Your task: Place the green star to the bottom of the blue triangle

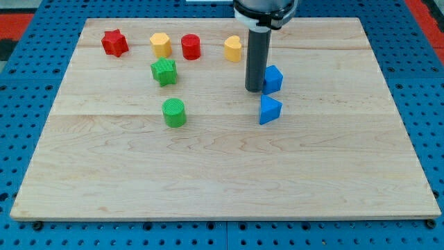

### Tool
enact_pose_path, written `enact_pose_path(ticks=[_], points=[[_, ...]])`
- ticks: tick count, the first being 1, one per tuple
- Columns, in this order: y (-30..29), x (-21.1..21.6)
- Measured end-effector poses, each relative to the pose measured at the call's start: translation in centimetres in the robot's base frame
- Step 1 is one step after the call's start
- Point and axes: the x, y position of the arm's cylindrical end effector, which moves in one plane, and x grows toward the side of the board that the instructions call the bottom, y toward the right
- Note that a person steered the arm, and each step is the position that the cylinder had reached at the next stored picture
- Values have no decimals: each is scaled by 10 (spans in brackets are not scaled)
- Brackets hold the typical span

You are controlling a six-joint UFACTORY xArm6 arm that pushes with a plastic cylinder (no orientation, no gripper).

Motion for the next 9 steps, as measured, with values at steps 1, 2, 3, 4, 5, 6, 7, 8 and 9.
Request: enact_pose_path(ticks=[1, 2, 3, 4, 5, 6, 7, 8, 9], points=[[0, -17], [-2, -27], [-81, -26], [-152, -30], [-162, -39], [-164, -45], [-179, -63], [-205, -46], [-208, -17]])
